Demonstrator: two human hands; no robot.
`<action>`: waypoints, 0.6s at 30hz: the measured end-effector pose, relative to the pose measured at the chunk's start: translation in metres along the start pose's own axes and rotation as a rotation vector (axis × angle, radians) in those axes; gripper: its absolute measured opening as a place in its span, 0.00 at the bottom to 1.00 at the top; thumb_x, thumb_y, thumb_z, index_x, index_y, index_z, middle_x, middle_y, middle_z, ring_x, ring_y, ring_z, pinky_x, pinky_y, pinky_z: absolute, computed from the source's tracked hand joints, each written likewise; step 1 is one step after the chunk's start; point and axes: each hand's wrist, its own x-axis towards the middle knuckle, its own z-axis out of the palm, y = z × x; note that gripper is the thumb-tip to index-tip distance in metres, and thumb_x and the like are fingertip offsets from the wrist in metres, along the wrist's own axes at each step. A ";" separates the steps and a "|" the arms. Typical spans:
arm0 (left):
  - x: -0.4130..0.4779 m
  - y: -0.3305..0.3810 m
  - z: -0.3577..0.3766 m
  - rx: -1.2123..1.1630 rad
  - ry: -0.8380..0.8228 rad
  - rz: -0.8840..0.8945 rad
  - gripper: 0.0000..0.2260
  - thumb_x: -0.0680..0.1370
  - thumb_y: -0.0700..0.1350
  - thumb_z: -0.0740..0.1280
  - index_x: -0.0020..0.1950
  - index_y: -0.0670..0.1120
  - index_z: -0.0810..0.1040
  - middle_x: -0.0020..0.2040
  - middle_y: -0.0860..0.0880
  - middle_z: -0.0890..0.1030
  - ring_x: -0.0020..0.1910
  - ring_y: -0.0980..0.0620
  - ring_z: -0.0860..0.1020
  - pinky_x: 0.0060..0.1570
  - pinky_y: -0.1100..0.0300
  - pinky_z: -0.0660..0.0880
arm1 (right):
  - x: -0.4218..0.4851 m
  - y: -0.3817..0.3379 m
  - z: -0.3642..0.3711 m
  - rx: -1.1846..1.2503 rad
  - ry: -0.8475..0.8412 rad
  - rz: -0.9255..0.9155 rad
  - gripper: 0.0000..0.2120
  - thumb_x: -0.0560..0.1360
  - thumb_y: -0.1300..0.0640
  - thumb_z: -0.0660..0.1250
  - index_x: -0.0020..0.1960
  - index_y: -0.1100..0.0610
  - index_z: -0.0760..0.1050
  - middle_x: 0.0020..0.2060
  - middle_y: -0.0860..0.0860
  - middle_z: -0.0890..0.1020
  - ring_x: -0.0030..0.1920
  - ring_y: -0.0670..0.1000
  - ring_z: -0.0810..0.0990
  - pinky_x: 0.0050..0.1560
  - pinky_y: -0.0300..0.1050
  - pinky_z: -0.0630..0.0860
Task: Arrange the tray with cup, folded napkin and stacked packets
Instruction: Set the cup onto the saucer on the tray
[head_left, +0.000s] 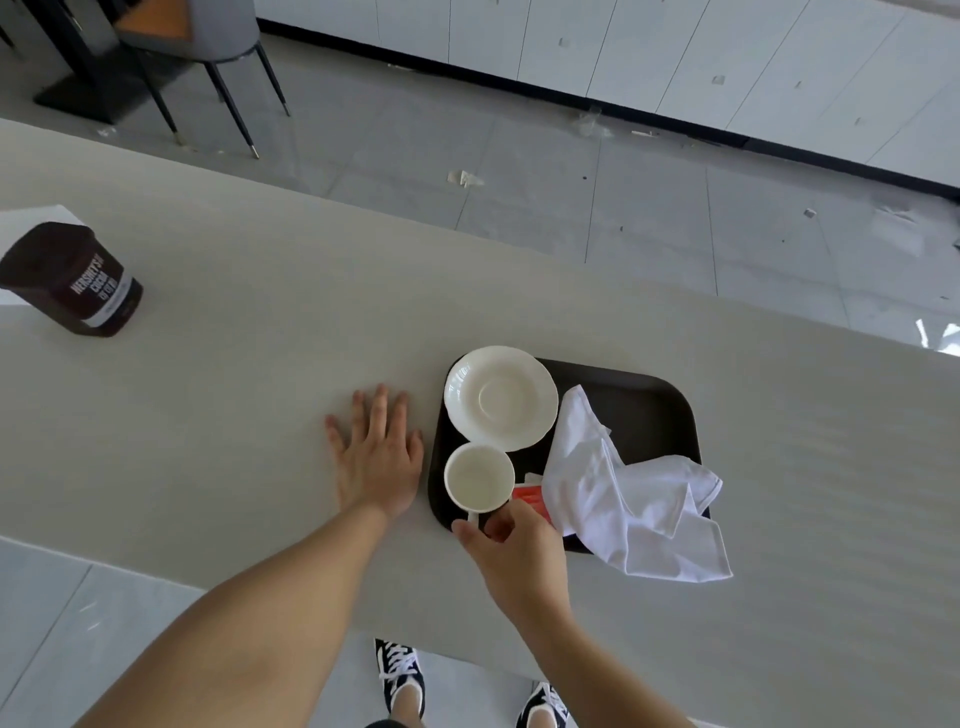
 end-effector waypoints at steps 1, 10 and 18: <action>0.000 0.000 0.000 -0.007 0.003 0.003 0.25 0.81 0.55 0.50 0.78 0.51 0.57 0.80 0.49 0.54 0.79 0.44 0.50 0.73 0.34 0.46 | 0.000 0.001 0.002 0.039 0.001 0.023 0.19 0.66 0.44 0.75 0.32 0.54 0.68 0.28 0.48 0.75 0.30 0.49 0.73 0.34 0.50 0.76; 0.001 -0.001 0.001 -0.006 0.015 0.008 0.25 0.81 0.55 0.49 0.78 0.51 0.57 0.80 0.49 0.55 0.78 0.43 0.49 0.73 0.34 0.46 | -0.003 0.002 0.006 0.124 0.016 0.038 0.14 0.69 0.51 0.68 0.33 0.59 0.68 0.30 0.56 0.77 0.34 0.59 0.80 0.36 0.55 0.77; -0.001 -0.001 0.002 -0.005 0.043 0.013 0.25 0.81 0.55 0.52 0.77 0.50 0.59 0.79 0.48 0.57 0.78 0.42 0.51 0.73 0.33 0.48 | 0.001 -0.004 -0.007 0.133 0.014 0.058 0.13 0.68 0.54 0.69 0.33 0.60 0.68 0.30 0.57 0.77 0.35 0.60 0.81 0.34 0.52 0.77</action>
